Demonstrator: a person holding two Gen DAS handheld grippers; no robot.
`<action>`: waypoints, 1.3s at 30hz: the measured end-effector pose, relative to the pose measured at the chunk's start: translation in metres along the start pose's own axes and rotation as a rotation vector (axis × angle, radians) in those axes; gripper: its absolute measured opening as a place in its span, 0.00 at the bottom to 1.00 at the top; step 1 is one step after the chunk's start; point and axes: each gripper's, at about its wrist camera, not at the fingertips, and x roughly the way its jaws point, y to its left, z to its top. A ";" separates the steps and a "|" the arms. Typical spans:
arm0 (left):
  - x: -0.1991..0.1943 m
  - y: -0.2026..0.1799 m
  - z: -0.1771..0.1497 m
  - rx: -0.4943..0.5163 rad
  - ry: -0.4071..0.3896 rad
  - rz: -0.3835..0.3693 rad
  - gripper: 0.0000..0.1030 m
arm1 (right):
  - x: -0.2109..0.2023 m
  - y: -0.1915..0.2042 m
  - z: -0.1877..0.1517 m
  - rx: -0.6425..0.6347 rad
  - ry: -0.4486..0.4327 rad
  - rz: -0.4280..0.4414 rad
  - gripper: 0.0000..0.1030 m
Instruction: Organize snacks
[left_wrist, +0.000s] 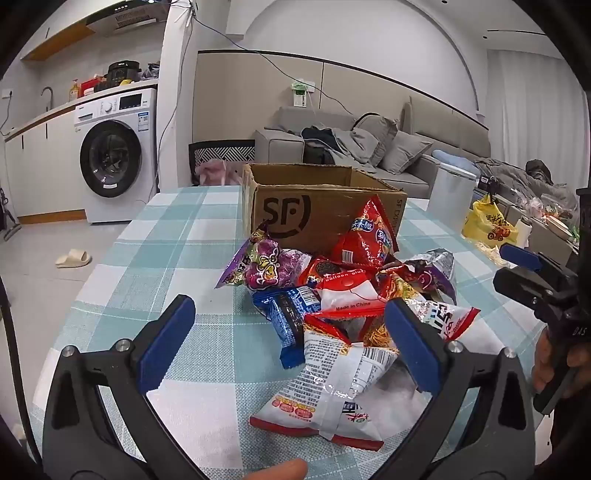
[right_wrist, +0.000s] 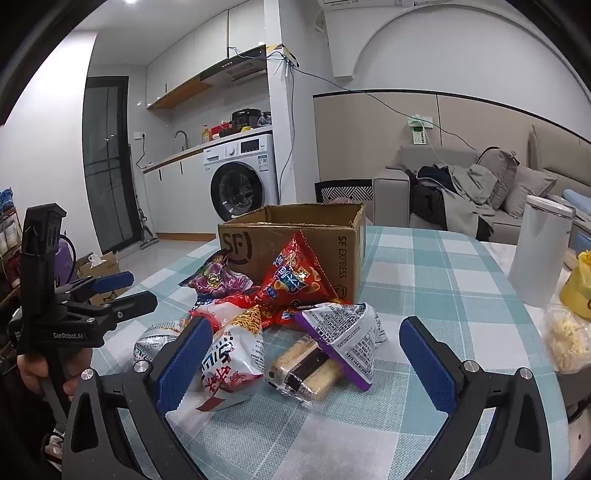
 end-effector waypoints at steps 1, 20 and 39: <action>0.000 0.000 0.000 -0.004 -0.008 -0.003 0.99 | 0.000 0.000 0.000 -0.001 -0.001 0.001 1.00; -0.001 0.000 0.000 0.013 0.006 0.007 0.99 | 0.000 0.001 0.000 -0.015 -0.021 -0.003 1.00; 0.000 0.000 0.000 0.013 0.009 0.008 0.99 | 0.000 0.001 0.000 -0.016 -0.019 -0.003 1.00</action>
